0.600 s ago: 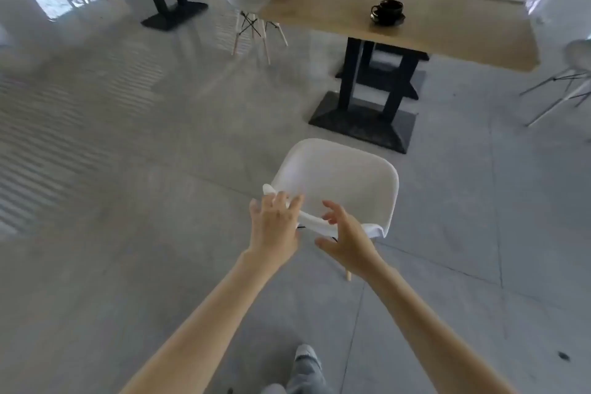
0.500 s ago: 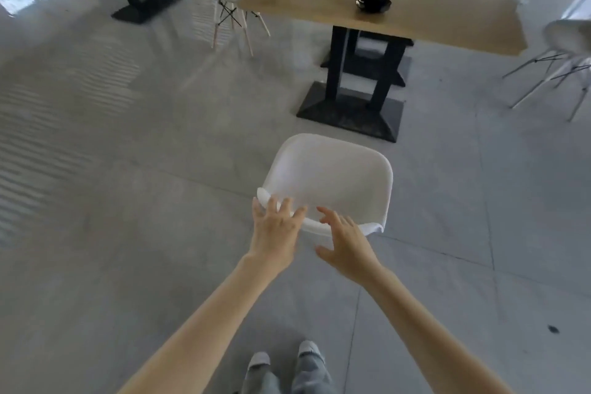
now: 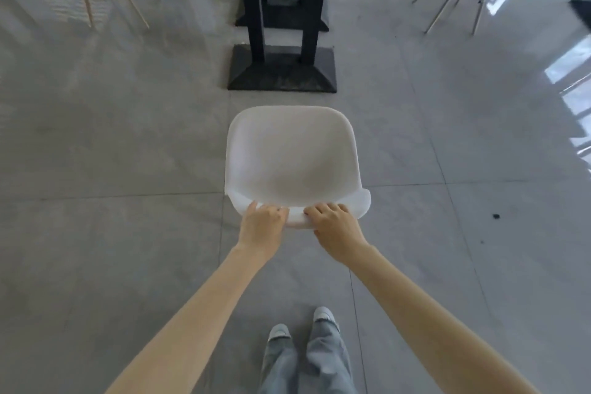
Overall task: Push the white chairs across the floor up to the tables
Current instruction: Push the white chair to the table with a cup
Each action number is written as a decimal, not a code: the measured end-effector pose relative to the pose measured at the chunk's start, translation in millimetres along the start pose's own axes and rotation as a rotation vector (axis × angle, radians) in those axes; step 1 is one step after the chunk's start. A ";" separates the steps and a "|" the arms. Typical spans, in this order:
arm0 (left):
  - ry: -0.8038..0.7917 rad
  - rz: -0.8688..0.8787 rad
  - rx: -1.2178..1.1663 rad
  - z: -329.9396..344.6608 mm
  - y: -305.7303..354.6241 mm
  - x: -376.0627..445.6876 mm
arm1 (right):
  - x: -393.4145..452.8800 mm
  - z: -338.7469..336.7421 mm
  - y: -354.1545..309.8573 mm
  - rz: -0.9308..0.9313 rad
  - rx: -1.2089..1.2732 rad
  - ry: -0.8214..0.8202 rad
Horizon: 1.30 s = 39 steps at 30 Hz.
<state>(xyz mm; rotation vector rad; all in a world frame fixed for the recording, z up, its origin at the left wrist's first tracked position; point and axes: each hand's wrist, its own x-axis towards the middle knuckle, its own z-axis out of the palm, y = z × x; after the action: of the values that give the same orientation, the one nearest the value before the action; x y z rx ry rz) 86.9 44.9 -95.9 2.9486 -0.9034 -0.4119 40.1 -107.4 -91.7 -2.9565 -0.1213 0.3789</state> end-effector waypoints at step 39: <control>0.098 0.156 0.078 -61.0 -62.1 190.9 | 188.6 -49.7 82.1 -0.132 -0.199 0.056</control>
<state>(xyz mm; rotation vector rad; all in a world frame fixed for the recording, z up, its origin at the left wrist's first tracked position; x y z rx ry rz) 288.7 -12.3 -89.8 2.9086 -1.1512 -0.2284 239.8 -176.5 -103.8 -3.1278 -0.3660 0.2802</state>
